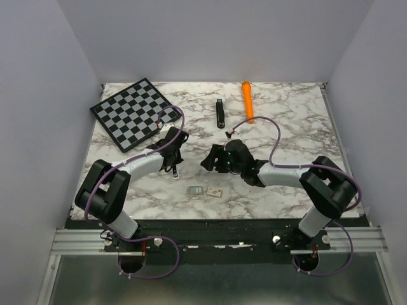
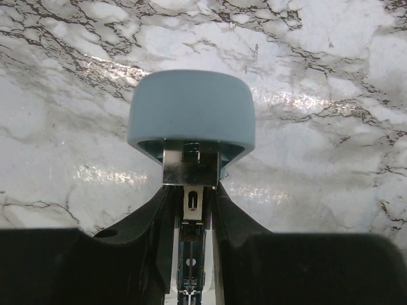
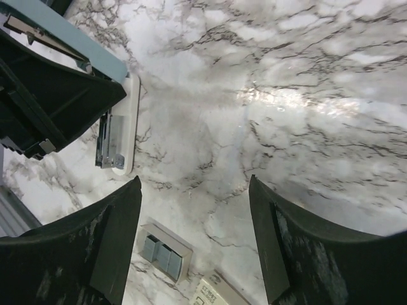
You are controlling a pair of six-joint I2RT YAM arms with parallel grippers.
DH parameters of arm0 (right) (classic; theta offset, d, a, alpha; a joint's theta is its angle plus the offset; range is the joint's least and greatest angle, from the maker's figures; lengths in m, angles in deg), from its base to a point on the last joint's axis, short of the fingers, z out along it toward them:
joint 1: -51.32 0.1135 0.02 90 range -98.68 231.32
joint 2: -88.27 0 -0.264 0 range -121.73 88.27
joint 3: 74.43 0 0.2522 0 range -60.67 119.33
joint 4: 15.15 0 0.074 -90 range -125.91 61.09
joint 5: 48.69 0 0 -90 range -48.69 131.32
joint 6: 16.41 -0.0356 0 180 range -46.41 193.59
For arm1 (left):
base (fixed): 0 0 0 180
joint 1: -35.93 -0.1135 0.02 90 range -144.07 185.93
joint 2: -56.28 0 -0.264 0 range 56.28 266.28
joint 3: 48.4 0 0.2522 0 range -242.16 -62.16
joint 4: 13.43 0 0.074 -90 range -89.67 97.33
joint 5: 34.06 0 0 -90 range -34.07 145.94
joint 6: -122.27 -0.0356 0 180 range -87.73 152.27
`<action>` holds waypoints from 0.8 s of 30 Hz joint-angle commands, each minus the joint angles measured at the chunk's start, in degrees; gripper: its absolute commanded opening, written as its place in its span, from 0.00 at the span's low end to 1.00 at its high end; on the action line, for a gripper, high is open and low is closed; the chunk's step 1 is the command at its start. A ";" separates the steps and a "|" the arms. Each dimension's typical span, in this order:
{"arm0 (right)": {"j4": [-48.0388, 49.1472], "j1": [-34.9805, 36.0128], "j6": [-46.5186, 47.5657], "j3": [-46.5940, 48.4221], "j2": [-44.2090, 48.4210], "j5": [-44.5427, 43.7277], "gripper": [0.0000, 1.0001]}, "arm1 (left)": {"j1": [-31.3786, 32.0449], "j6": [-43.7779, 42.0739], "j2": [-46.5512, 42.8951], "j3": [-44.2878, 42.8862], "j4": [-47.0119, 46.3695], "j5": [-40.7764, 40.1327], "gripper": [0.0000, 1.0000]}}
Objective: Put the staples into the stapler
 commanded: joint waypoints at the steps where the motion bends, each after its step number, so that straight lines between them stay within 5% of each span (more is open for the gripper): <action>1: -1.71 -0.36 3.84 -2.74 2.92 -7.33 0.76 | 0.34 0.41 1.47 -0.58 1.40 -2.20 0.00; 24: -1.53 -0.89 6.48 -4.50 4.42 -9.44 0.84 | 0.34 -0.21 1.39 -1.98 2.02 -1.06 0.43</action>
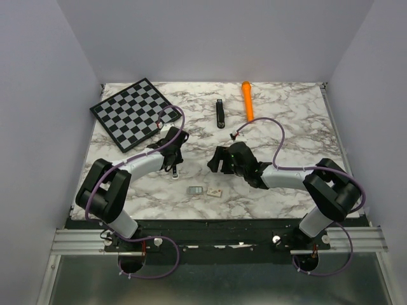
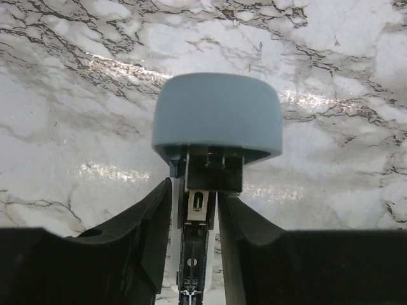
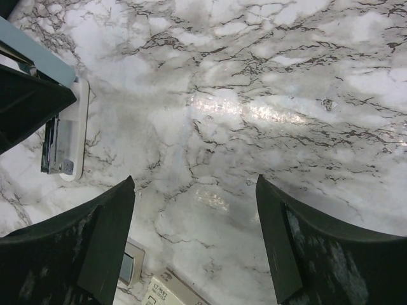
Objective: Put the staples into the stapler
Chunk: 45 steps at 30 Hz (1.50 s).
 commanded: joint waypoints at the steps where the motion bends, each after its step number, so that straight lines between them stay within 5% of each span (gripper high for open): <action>1: 0.04 -0.10 1.17 -0.83 1.01 -2.23 0.84 | 0.05 -0.18 0.86 -1.28 1.14 -0.42 0.45; 11: -3.02 -0.19 2.40 0.57 1.63 -3.63 0.86 | 0.05 0.61 -2.12 -1.63 2.20 -0.25 0.73; 19: -12.60 -1.24 6.61 6.63 2.42 -8.73 0.98 | 0.05 0.43 -12.57 -0.15 2.55 0.63 0.98; 33: -35.72 -12.58 13.73 36.51 -16.02 -6.19 0.91 | -0.12 -9.77 -42.71 8.73 1.40 -1.22 0.99; 45: -38.45 -16.01 19.53 56.63 -30.18 -1.88 0.77 | -0.21 -8.45 -50.99 12.61 6.42 -0.95 0.99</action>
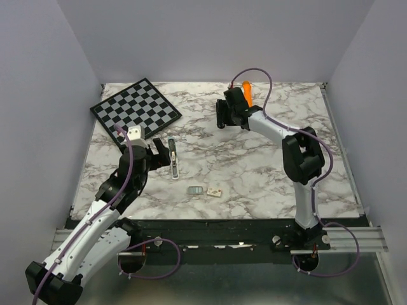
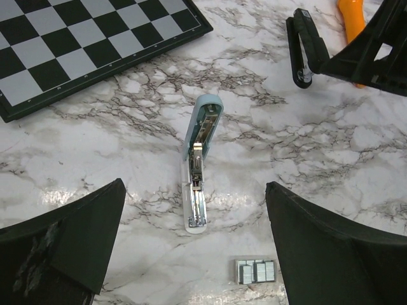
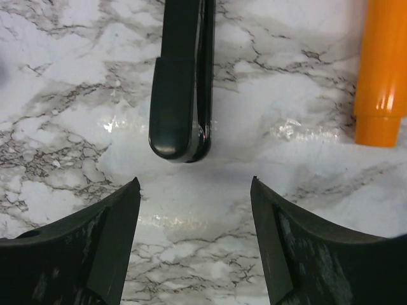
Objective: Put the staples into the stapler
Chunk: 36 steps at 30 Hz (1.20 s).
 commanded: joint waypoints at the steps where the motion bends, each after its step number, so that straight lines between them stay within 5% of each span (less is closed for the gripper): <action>1: -2.96 -0.42 3.21 6.44 -4.78 2.39 0.75 | -0.21 -0.36 -0.92 0.41 3.03 -0.80 0.99; 14: -7.88 -1.83 1.98 19.63 -14.37 4.32 0.64 | -0.21 -0.10 0.22 0.41 4.79 -0.36 0.99; 17: -7.88 -1.92 2.33 20.42 -14.81 3.71 0.52 | -0.21 0.26 0.05 0.67 4.70 -0.10 0.99; 22: -8.85 -2.27 2.16 19.20 -14.29 3.18 0.20 | -0.21 0.17 -0.21 0.58 4.79 -0.18 0.99; 26: -8.85 -2.27 1.72 12.62 -10.52 2.56 0.08 | -0.30 0.69 -0.30 0.85 4.00 0.69 0.99; 36: -7.62 -2.18 -1.35 -21.71 16.63 3.00 0.07 | -0.21 0.17 -0.30 4.01 -1.98 5.35 0.99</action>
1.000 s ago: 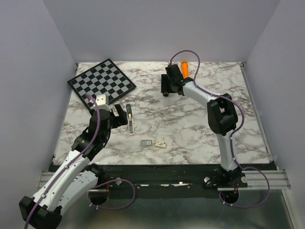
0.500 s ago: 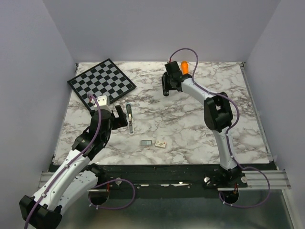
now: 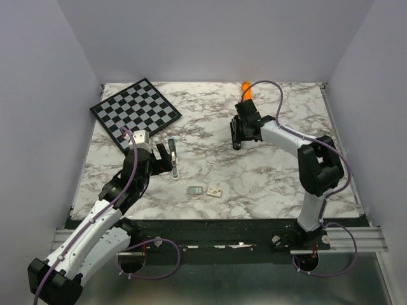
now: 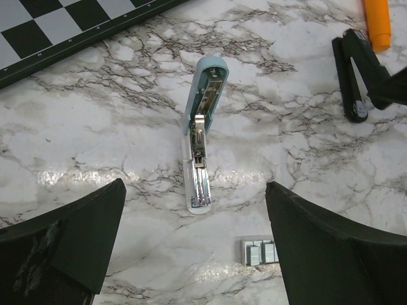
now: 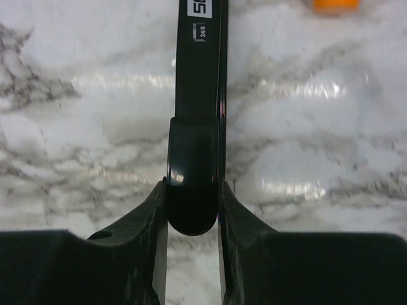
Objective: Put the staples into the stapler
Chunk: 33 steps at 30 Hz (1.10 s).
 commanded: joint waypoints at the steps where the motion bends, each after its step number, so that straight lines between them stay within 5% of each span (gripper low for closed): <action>1: -2.44 -0.17 -3.34 -14.73 13.44 0.53 0.07 | -0.21 -1.01 -0.59 1.06 -4.18 3.28 0.99; 11: -4.89 3.95 -14.68 -35.67 29.21 0.80 0.13 | -0.12 -1.80 -1.73 2.99 -8.40 8.37 0.99; 18: -7.71 9.58 -19.61 -34.10 29.65 0.53 0.39 | -0.12 -1.81 -2.87 2.82 -8.23 10.22 0.99; 33: -8.77 15.12 -22.08 -25.66 24.03 6.94 0.51 | -0.12 -1.28 -5.25 3.52 -8.23 11.01 0.99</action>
